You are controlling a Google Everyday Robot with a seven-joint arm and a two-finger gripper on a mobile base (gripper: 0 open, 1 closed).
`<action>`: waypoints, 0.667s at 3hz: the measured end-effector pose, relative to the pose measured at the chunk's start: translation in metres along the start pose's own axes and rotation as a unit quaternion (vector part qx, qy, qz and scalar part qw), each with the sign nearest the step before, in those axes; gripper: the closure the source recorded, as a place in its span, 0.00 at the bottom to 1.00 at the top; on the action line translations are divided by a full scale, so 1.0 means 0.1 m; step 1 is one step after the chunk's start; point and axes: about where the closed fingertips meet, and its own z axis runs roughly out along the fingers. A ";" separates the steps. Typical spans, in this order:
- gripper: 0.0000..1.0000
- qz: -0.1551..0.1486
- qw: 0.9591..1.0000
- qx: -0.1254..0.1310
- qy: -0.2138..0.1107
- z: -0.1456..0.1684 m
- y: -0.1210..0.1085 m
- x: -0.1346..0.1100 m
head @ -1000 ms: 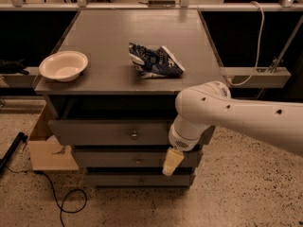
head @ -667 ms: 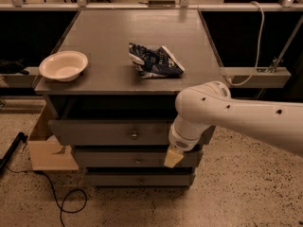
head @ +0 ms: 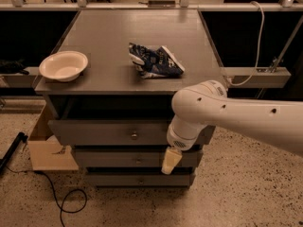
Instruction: Close top drawer
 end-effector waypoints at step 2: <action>0.00 -0.015 0.999 0.023 0.018 0.01 -0.25 -0.29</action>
Offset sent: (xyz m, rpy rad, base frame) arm 0.0379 0.0171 0.0053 -0.0546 -0.0385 0.0134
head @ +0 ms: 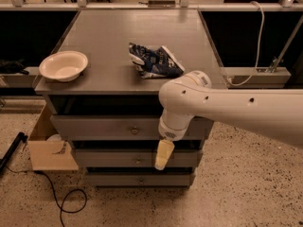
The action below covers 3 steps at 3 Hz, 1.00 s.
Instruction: Close top drawer
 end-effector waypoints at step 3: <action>0.00 -0.009 1.000 -0.016 -0.006 0.02 -0.04 0.12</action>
Offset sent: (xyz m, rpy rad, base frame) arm 0.0006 -0.0052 -0.0026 0.0366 0.0270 0.0107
